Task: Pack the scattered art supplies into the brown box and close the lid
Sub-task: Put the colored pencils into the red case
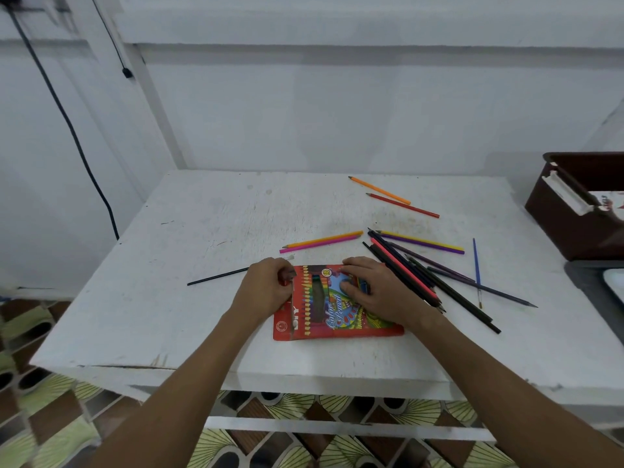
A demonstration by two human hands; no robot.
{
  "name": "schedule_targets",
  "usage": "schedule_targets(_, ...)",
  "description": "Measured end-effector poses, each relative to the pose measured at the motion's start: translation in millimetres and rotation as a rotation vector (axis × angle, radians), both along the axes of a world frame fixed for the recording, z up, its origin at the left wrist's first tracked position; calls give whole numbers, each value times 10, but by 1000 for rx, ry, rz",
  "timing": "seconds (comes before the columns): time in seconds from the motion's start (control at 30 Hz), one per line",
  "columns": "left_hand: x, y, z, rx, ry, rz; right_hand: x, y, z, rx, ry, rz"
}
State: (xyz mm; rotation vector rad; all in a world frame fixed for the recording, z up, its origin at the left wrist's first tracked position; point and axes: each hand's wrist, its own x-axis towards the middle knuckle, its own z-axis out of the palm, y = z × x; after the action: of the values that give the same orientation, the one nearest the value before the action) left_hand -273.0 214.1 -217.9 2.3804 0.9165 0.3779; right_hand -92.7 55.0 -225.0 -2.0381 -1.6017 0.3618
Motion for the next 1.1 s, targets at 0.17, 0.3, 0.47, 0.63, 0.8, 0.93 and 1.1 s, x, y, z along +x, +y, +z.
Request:
schedule_targets(0.17, -21, 136, 18, -60, 42, -48, 12, 22, -23, 6, -16, 1)
schedule_targets(0.3, 24, 179, 26, -39, 93, -80, 60, 57, -28, 5, -55, 3)
schedule_targets(0.47, 71, 445, 224, -62, 112, -86, 244, 245, 56, 66, -115, -18)
schedule_targets(0.63, 292, 667, 304, 14, 124, -49, 507, 494, 83, 36, -159, -175)
schedule_targets(0.8, 437, 768, 261, -4, 284, -134, 580, 647, 90, -33, -252, -221)
schedule_targets(0.93, 491, 762, 225, -13, 310, -142, 627, 718, 45, -89, -270, -237)
schedule_targets(1.1, 460, 749, 208, -83, 223, -90, 664, 747, 82, -85, -279, -182)
